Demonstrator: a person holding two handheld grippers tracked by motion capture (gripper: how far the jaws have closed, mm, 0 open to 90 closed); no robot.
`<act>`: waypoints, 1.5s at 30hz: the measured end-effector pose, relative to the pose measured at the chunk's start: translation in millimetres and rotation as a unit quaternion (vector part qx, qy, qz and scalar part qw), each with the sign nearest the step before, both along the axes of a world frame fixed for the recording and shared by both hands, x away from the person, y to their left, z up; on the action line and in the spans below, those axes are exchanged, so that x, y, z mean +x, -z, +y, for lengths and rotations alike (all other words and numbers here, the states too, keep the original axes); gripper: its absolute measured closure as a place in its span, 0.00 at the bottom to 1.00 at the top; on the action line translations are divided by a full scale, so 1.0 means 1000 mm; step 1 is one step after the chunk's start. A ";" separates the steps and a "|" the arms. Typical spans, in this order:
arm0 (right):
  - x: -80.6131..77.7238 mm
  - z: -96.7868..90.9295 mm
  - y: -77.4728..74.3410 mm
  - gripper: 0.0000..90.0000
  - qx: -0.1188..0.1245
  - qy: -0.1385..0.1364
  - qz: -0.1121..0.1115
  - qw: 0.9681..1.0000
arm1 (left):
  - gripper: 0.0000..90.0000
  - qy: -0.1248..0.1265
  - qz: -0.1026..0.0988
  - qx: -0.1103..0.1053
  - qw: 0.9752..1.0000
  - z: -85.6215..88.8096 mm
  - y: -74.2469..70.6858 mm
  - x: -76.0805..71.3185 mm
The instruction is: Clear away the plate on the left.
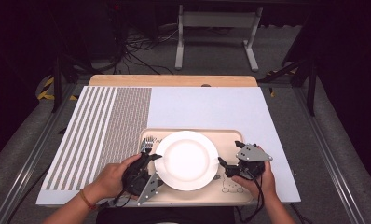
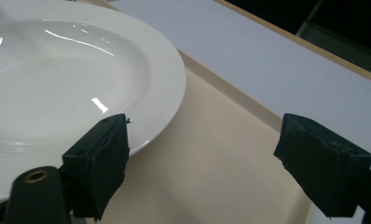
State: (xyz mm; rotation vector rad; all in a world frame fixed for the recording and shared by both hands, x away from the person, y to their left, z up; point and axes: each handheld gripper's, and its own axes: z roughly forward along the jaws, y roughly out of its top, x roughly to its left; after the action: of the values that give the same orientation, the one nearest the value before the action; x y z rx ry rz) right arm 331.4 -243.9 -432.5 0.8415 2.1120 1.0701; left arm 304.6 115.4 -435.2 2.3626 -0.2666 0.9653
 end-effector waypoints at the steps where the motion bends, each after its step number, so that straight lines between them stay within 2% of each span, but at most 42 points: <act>1: 0.000 0.000 0.000 0.19 -0.001 -0.001 0.000 1.000 | 0.16 -0.004 0.000 -0.004 1.000 0.003 -0.001 0.000; 6: 0.000 0.002 0.000 0.19 -0.001 -0.002 0.003 1.000 | 0.17 -0.020 0.005 -0.025 0.999 0.017 -0.007 0.003; 15: 0.000 0.002 0.000 0.19 0.001 -0.001 0.003 1.000 | 0.17 -0.035 0.002 -0.047 0.998 0.026 -0.011 0.008; 18: -0.001 0.002 0.000 0.19 0.002 -0.002 0.003 1.000 | 0.17 -0.041 0.008 -0.061 0.997 0.028 -0.011 0.010; 19: -0.001 0.002 0.000 0.19 0.002 -0.002 0.003 1.000 | 0.17 -0.051 0.016 -0.069 0.996 0.030 -0.011 0.010; 20: -0.001 0.002 0.000 0.19 0.002 -0.001 0.003 1.000 | 0.17 -0.045 0.017 -0.072 0.996 0.031 -0.011 0.013; 23: -0.001 0.002 0.000 0.19 0.003 -0.001 0.003 1.000 | 0.17 -0.053 0.032 -0.089 0.994 0.036 -0.012 0.017; 24: -0.001 0.002 0.000 0.19 0.005 -0.001 0.003 1.000 | 0.17 -0.059 0.039 -0.098 0.993 0.038 -0.013 0.019; 25: -0.001 0.002 0.000 0.19 0.006 -0.001 0.003 1.000 | 0.17 -0.059 0.041 -0.101 0.992 0.040 -0.014 0.020; 30: -0.001 0.003 0.000 0.20 0.006 -0.003 0.005 1.000 | 0.16 -0.070 0.070 -0.134 0.986 0.049 -0.015 0.030; 35: -0.002 0.004 0.000 0.20 0.005 -0.008 0.004 1.000 | 0.16 -0.079 0.097 -0.166 0.978 0.056 -0.016 0.038; 36: -0.002 0.004 0.000 0.20 0.003 -0.010 0.003 1.000 | 0.15 -0.081 0.102 -0.175 0.976 0.058 -0.016 0.040; 45: -0.004 0.005 -0.001 0.20 0.000 -0.015 -0.005 1.000 | 0.15 -0.091 0.130 -0.216 0.963 0.068 -0.017 0.047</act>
State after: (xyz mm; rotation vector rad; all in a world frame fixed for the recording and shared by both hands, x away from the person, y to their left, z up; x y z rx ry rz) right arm 327.1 -239.0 -431.5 0.8051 2.1219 1.0878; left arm 351.9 183.4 -417.9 2.0952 0.2470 0.6948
